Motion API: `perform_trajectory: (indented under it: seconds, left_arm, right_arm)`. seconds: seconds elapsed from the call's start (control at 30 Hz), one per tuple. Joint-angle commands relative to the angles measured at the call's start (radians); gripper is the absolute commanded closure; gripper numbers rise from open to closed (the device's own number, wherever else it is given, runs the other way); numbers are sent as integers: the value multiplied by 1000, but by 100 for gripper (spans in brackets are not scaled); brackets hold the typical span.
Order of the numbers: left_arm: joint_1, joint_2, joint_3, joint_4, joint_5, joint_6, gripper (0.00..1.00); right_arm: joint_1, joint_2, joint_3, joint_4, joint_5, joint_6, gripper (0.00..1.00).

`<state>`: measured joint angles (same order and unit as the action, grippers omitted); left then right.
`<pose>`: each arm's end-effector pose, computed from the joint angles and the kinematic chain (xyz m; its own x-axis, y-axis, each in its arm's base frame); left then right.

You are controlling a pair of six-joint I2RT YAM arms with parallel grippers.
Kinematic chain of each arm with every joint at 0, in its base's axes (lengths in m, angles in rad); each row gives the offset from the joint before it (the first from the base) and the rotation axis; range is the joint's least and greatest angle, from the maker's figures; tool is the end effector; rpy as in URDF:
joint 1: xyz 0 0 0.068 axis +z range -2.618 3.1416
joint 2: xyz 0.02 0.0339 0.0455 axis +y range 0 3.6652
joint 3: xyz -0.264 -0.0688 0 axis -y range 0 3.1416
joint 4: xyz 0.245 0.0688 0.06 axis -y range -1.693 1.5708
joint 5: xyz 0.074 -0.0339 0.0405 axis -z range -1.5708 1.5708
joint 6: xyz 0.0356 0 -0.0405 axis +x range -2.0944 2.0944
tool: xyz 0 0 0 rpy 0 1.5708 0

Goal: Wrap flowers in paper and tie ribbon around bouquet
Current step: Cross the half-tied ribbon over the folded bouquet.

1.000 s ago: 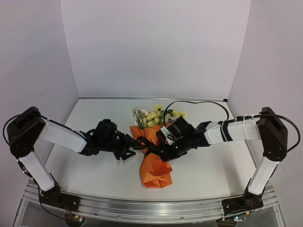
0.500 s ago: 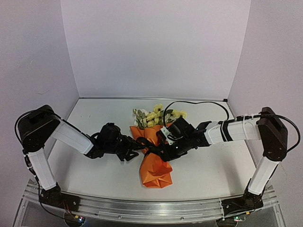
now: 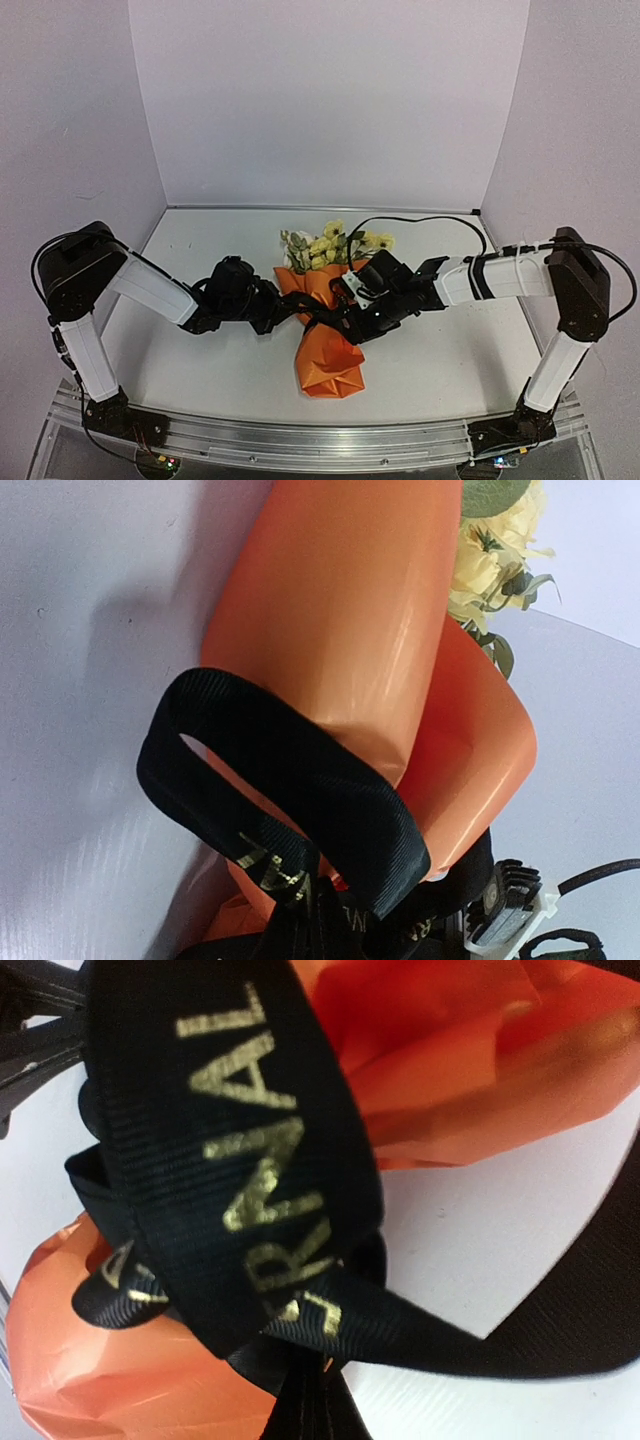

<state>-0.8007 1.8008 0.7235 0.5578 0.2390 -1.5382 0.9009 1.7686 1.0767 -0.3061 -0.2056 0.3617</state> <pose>0.2330 -0.2523 0.1293 -0.8513 -0.5170 0.0892 -0.3181 0.3734 -0.8714 0.2165 0.2850 0.1708 -0.7839 -0.4318 -0.4462 -0.5973 0.7205 0.3523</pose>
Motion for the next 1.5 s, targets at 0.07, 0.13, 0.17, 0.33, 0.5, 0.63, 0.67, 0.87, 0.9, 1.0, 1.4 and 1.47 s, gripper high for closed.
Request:
perform_trajectory:
  seconds: [0.07, 0.13, 0.17, 0.33, 0.5, 0.63, 0.67, 0.87, 0.9, 1.0, 1.4, 1.47]
  left_arm:
    - [26, -106, 2, -92, -16, 119, 100]
    - [34, -118, -3, -109, -7, 144, 100]
    - [37, -123, -2, -119, -5, 158, 100]
    - [45, -143, -1, -164, 6, 217, 100]
    - [49, -141, 12, -192, 21, 264, 100]
    - [49, -129, 35, -199, 38, 292, 100]
    - [49, -128, 42, -199, 41, 296, 100]
    - [49, -113, 66, -208, 49, 313, 100]
    - [49, -112, 68, -208, 50, 314, 100]
    - [49, -113, 68, -207, 47, 315, 100]
    - [49, -121, 68, -214, 45, 316, 100]
    - [49, -121, 69, -217, 45, 317, 100]
  right_arm:
    - [-1, -96, -7, -113, 85, -30, 100]
    - [-1, -110, -14, -133, 100, -38, 100]
    - [-1, -116, -19, -139, 105, -43, 100]
    - [-1, -130, -30, -175, 118, -56, 100]
    - [0, -129, -37, -180, 92, -62, 100]
    - [-1, -137, -38, -179, 71, -75, 90]
    - [-1, -143, -39, -179, 72, -81, 87]
    - [-11, -192, -61, -179, 47, -75, 66]
    - [-11, -202, -67, -177, 43, -71, 66]
    - [-13, -225, -95, -167, 21, -75, 66]
    - [-5, -169, -96, -85, 13, -157, 65]
    - [-1, -158, -83, -88, 23, -154, 66]
